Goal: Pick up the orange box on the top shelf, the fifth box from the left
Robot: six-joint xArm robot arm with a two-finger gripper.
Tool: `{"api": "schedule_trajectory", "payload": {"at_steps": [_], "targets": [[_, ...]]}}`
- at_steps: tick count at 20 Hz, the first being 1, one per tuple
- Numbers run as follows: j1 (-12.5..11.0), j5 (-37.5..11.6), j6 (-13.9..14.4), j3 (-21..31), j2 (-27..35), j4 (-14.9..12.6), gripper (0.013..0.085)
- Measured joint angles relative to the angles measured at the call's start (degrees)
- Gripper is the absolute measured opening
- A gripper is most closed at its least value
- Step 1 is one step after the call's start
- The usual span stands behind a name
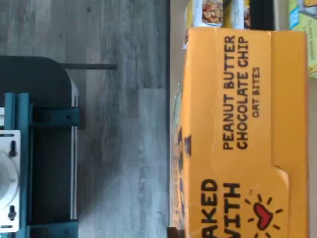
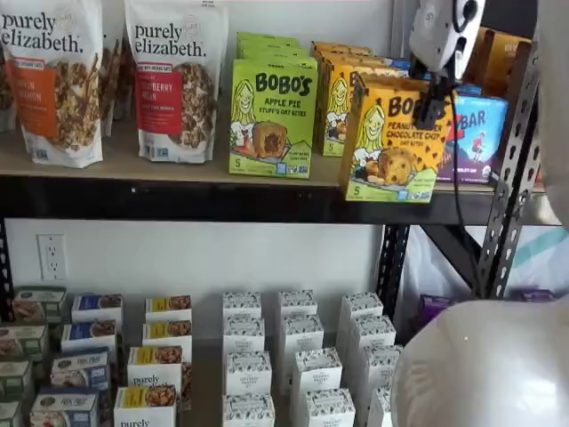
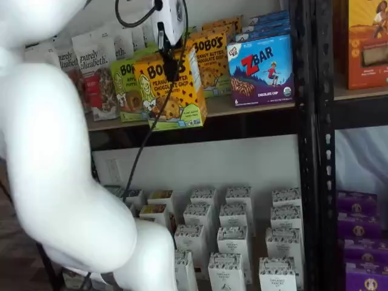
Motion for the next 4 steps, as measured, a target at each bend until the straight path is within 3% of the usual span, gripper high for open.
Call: {"api": "schedule_trajectory", "payload": {"at_steps": [4], "targets": [[-1.91, 0.58, -1.92, 2.8, -3.33, -0.26, 0.025]]}}
